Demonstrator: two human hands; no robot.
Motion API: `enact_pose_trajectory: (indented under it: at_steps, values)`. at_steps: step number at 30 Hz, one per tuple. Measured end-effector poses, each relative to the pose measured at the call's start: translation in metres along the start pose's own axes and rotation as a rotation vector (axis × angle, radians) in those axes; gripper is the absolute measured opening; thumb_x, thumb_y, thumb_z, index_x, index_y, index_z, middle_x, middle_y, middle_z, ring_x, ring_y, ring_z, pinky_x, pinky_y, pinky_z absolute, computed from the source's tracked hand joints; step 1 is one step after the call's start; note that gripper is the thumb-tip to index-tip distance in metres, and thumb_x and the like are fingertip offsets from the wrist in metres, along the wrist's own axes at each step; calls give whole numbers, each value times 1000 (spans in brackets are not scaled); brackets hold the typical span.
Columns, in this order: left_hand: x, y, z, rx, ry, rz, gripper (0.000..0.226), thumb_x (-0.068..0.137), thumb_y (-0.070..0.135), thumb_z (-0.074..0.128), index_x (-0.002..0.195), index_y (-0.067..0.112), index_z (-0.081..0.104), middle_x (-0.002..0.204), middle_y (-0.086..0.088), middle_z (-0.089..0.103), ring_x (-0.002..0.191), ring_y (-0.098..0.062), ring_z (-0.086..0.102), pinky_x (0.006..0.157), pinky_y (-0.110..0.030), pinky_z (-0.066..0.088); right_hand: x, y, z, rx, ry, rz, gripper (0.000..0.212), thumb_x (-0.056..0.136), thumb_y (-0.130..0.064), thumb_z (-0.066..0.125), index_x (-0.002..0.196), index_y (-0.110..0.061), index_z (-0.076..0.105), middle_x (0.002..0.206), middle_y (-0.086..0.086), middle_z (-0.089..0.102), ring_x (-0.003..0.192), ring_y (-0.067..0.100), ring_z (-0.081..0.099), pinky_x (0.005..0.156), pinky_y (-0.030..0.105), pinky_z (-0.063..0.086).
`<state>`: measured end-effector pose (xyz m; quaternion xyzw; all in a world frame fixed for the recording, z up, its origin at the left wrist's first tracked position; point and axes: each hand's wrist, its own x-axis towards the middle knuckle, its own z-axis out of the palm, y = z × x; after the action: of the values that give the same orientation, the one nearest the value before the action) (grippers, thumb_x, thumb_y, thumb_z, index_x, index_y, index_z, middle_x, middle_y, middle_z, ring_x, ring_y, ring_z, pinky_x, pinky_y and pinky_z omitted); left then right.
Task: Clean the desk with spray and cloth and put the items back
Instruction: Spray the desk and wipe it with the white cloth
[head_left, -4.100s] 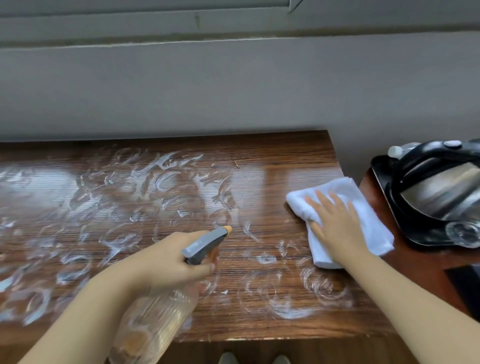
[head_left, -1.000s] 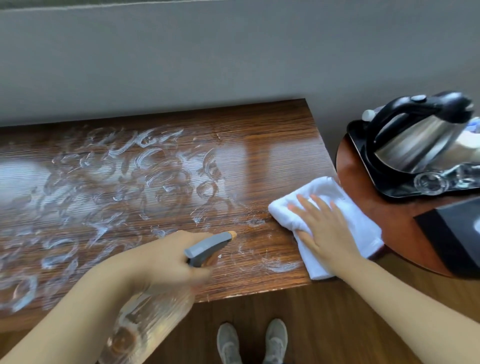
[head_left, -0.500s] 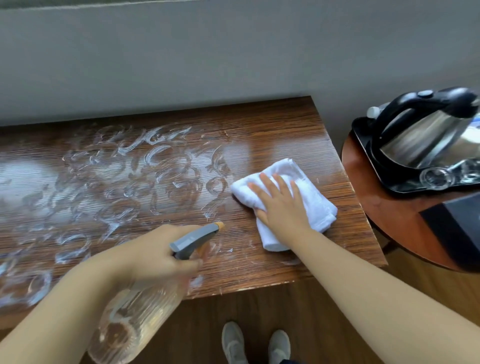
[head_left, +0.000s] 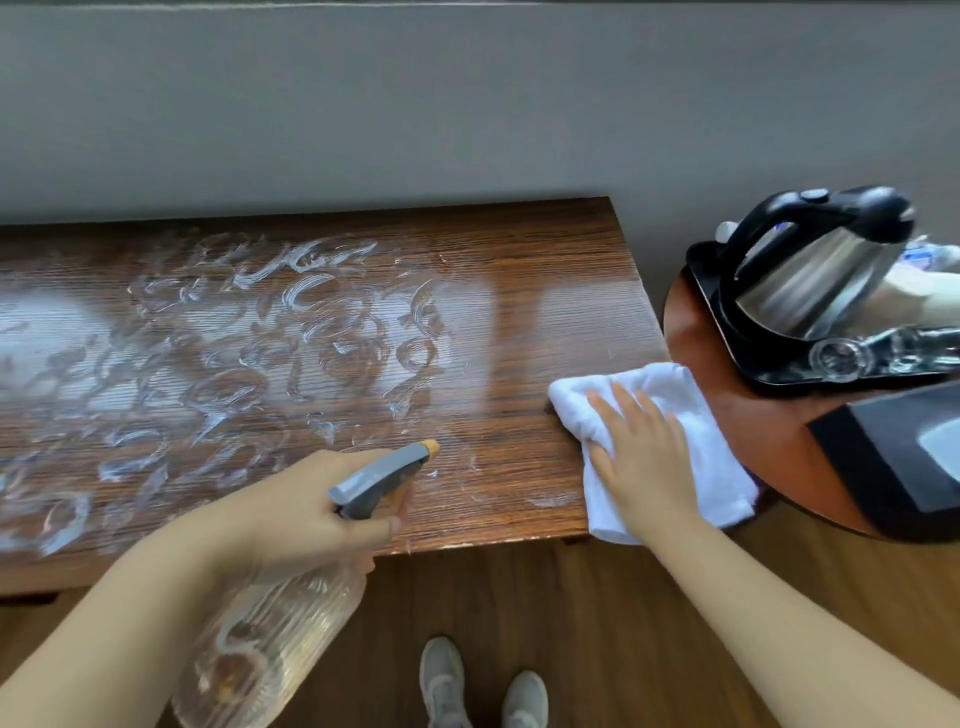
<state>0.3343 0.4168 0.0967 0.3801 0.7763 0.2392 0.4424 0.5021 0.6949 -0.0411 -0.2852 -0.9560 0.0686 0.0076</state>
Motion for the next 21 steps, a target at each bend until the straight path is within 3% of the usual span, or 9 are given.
enact_pose_trajectory:
  at_steps: [3,7,11,13,16,19,21]
  values:
    - [-5,3,3,-24,9,-2,12,90,33,62,100,27,61,80,-6,67,74,-23,71,81,-39,54,-18,-15,9,-24,18,-69,57,85,-41,34,138,-22,45,144,7,48,129,31,47,101,51,37]
    - [-7,-2,1,-23,-5,-26,24,94,30,62,113,16,58,101,-23,64,73,-13,75,80,-34,54,-18,-41,18,-56,-8,-198,57,84,-43,36,136,-24,47,143,6,49,129,30,47,103,47,27]
    - [-2,-5,-4,-19,34,-30,16,94,23,63,107,14,60,70,-6,59,66,-17,66,61,-13,44,9,-65,20,-52,-8,-284,57,84,-45,37,136,-26,50,143,2,48,129,26,42,105,46,29]
    - [2,-8,-11,5,33,-20,15,94,25,63,107,19,61,69,-5,55,59,-13,52,61,-15,40,31,-72,19,-30,-16,-286,58,82,-45,38,136,-27,51,143,1,48,129,24,40,105,46,29]
    - [5,-8,-20,-1,32,-21,21,93,29,64,100,48,57,61,4,45,57,-5,41,60,-17,36,64,-73,12,-3,-39,-229,61,82,-45,32,137,-27,49,146,1,45,132,28,43,108,48,31]
    - [9,-11,-29,41,26,11,21,92,31,64,112,28,57,57,2,47,52,-5,40,55,-17,33,94,-59,5,17,-33,-125,67,83,-48,21,143,-27,41,154,1,34,141,27,31,114,48,21]
    - [13,-8,-33,23,25,34,16,88,38,63,99,47,56,55,9,44,51,-5,39,53,-17,31,107,-40,0,1,-9,-57,63,87,-47,22,143,-27,40,155,1,32,141,26,29,114,47,20]
